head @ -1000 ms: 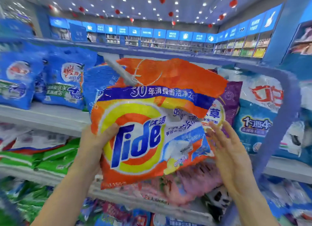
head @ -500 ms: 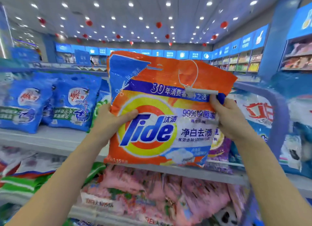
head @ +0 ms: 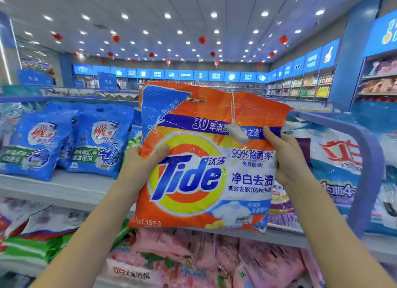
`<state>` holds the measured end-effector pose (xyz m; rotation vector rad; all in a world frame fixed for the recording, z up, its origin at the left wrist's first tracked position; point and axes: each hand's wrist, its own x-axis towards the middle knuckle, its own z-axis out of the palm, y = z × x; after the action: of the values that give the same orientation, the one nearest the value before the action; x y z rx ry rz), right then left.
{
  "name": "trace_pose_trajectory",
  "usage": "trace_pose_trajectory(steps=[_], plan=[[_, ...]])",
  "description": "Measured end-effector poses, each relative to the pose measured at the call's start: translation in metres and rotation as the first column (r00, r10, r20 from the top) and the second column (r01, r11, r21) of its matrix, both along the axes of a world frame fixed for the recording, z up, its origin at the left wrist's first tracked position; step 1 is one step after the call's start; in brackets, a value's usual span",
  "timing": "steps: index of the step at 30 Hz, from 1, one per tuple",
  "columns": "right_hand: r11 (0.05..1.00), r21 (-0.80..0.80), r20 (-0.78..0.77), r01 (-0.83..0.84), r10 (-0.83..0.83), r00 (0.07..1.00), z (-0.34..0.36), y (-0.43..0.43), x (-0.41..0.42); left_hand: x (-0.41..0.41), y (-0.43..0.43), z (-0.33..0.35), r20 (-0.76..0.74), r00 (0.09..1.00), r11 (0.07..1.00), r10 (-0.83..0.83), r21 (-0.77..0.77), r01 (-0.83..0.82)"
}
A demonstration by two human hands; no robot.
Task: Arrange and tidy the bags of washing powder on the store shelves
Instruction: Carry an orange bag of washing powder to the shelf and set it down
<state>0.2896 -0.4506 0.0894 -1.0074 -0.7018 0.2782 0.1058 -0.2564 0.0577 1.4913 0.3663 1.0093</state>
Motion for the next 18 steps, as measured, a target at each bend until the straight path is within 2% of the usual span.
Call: trace_pose_trajectory(steps=[4, 7, 10, 13, 16, 18], plan=[[0.996, 0.031, -0.028, -0.086, 0.087, 0.996, 0.004, 0.019, -0.013, -0.026, 0.001, -0.001, 0.007, 0.998, 0.998, 0.059, -0.029, -0.059], [0.971, 0.030, 0.033, -0.238, 0.237, 0.971, 0.000, 0.035, -0.025, -0.055, 0.000, -0.007, 0.028, 0.985, 0.985, 0.168, -0.047, -0.167], [0.925, -0.098, 0.117, -0.368, 0.378, 0.918, -0.020, 0.055, -0.041, -0.094, -0.001, -0.012, 0.042, 0.952, 0.953, 0.303, -0.038, -0.301], [0.823, -0.188, 0.094, -0.537, 0.559, 0.824, -0.048, 0.079, -0.072, -0.133, -0.001, -0.015, 0.068, 0.915, 0.917, 0.399, -0.063, -0.395], [0.689, -0.134, -0.086, -0.713, 0.708, 0.701, -0.070, 0.103, -0.112, -0.174, 0.001, -0.016, 0.072, 0.872, 0.874, 0.484, -0.067, -0.480], [0.635, -0.145, -0.094, -0.759, 0.755, 0.649, -0.079, 0.126, -0.132, -0.202, 0.003, -0.019, 0.068, 0.836, 0.839, 0.545, -0.045, -0.543]])
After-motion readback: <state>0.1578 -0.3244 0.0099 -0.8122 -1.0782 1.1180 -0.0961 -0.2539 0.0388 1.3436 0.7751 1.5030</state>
